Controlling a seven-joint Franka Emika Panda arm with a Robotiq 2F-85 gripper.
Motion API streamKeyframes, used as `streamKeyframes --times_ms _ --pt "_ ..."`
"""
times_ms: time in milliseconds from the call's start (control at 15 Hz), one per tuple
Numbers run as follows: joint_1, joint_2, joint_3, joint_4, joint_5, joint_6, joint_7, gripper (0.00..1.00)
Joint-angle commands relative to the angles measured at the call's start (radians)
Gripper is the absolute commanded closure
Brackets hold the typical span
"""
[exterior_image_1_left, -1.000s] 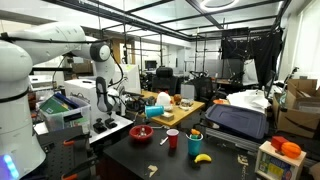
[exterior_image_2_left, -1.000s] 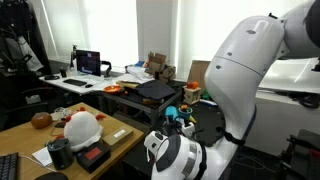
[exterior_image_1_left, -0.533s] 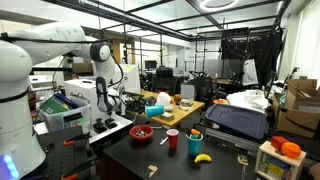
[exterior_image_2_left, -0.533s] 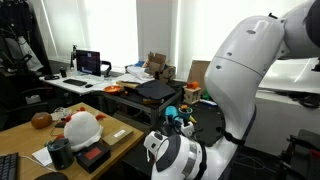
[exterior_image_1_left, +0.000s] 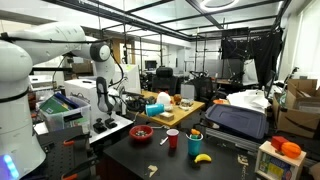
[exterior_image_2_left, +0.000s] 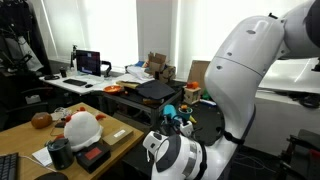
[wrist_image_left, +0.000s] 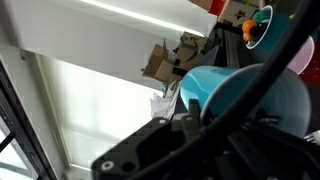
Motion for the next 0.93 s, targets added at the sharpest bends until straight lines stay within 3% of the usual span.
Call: streamKeyframes --times_ms 0,867 --pt "0.012 0.006 -0.008 0.012 -0.033 -0.044 -0.028 0.99" --pt "0.011 0.016 -0.008 0.012 -0.108 -0.113 -0.02 0.99"
